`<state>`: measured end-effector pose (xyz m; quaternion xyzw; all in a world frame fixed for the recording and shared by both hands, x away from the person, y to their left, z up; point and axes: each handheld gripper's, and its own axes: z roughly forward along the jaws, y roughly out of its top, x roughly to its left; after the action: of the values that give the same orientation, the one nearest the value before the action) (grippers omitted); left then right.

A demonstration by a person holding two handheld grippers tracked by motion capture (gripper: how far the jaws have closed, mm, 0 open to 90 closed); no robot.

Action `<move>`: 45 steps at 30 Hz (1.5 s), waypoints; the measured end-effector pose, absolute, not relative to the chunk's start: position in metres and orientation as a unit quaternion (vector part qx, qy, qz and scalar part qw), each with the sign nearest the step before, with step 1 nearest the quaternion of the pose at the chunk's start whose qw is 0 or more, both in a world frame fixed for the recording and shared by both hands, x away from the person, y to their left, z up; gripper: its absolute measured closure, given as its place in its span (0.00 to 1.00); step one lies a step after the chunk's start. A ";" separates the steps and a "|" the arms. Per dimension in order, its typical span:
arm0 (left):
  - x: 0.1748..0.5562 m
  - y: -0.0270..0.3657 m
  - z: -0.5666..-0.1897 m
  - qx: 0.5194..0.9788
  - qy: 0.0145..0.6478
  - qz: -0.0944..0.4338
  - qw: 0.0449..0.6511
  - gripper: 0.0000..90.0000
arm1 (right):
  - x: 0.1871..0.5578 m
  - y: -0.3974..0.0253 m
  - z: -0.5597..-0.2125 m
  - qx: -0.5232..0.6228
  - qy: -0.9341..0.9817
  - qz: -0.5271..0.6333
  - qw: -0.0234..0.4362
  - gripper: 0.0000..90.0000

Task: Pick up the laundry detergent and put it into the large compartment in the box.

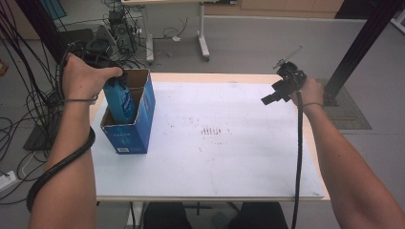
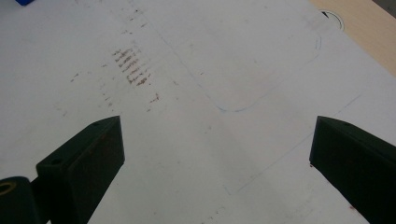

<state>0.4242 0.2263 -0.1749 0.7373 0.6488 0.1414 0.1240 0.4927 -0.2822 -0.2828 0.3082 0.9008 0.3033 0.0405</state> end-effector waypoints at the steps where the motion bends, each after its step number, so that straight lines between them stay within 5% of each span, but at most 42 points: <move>1: 0.424 0.226 -0.176 0.739 0.648 0.139 0.122 0.42 | 0.493 -0.282 -0.283 0.309 0.901 0.303 0.039 0.03; 45: 0.428 0.228 -0.252 0.736 0.660 0.108 0.107 0.42 | 0.493 -0.282 -0.286 0.307 0.901 0.306 0.033 0.03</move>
<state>0.4277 0.2280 -0.2517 0.7361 0.6595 0.1084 0.1071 0.4927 -0.2818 -0.2858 0.3065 0.9008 0.3056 0.0334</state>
